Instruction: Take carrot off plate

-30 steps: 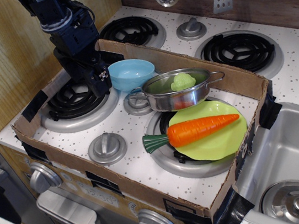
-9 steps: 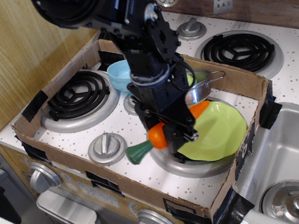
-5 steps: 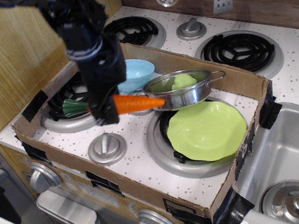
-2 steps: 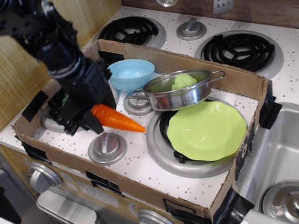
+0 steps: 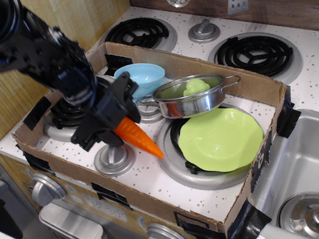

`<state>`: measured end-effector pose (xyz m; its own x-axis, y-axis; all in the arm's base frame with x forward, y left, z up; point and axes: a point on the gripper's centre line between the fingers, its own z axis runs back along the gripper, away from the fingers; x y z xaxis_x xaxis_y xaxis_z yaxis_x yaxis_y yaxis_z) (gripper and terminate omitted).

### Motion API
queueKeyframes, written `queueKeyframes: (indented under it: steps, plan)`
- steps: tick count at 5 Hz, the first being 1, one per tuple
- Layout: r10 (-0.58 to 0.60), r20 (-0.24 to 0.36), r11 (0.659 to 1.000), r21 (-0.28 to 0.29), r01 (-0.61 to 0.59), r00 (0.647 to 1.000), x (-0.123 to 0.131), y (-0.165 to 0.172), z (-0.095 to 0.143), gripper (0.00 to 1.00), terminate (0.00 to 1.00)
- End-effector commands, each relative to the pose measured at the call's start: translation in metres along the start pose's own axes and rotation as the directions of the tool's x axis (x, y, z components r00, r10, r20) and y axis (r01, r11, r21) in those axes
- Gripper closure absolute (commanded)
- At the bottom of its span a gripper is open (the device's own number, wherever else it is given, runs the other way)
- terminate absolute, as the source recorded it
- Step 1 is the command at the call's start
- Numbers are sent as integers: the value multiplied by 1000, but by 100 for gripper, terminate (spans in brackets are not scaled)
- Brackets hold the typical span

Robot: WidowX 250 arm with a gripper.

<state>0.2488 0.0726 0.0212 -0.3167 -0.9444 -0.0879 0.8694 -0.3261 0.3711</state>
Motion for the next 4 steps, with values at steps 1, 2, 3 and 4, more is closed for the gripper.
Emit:
queueKeyframes:
  steps: [1,2,3,4]
  plan:
    - [77,-23,996,41,-76,997,9,14,4,100,0]
    - [135,-25,990,50,-134,991,7,16,8,0,0]
    - [175,-51,983,72,-171,983,8,19,14,0,0]
    - [201,-70,978,61,-197,977,10,24,24,0,0]
